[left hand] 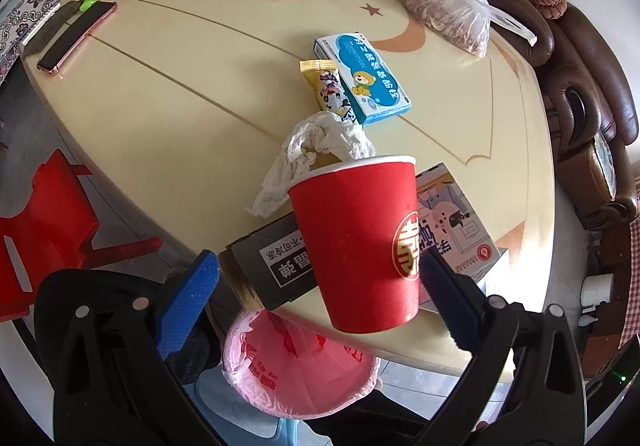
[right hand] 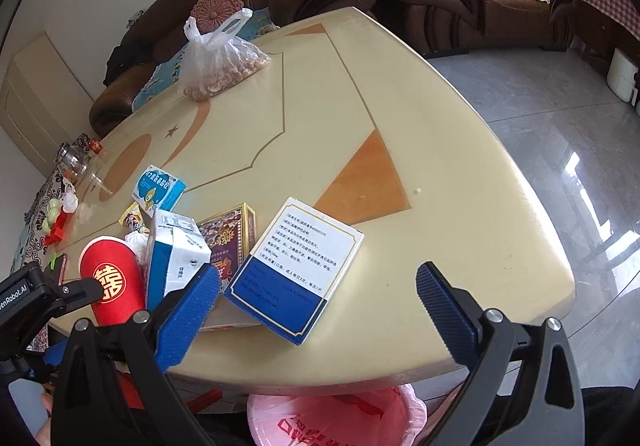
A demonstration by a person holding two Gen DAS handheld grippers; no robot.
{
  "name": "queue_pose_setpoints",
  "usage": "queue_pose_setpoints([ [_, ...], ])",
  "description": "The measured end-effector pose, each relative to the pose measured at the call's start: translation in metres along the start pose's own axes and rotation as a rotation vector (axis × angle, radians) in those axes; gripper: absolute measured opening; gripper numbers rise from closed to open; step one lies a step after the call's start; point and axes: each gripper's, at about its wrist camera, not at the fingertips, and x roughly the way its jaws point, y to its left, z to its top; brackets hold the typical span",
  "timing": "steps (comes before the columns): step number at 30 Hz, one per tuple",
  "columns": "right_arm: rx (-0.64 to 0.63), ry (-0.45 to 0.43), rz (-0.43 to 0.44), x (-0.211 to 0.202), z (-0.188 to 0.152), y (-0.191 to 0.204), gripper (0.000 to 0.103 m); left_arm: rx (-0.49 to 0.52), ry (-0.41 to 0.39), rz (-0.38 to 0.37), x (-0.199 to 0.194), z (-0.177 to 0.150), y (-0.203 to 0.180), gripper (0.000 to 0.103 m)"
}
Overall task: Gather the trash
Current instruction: 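Close the left gripper on the red paper cup while the right gripper grasps the white-and-blue medicine box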
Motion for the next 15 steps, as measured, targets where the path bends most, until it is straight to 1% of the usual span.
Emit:
queue_pose_setpoints([
  [5, 0.027, 0.027, 0.012, 0.016, 0.003, -0.003, 0.096, -0.004, 0.032, -0.009, 0.013, 0.005, -0.006, 0.098],
  [13, 0.104, 0.088, 0.071, 0.041, 0.0, -0.005, 0.096, -0.032, 0.068, -0.017, 0.027, 0.011, -0.005, 0.098],
  [15, 0.106, 0.077, 0.07, 0.04, 0.0, -0.003, 0.096, -0.042, 0.081, -0.03, 0.03, 0.013, -0.005, 0.098],
])
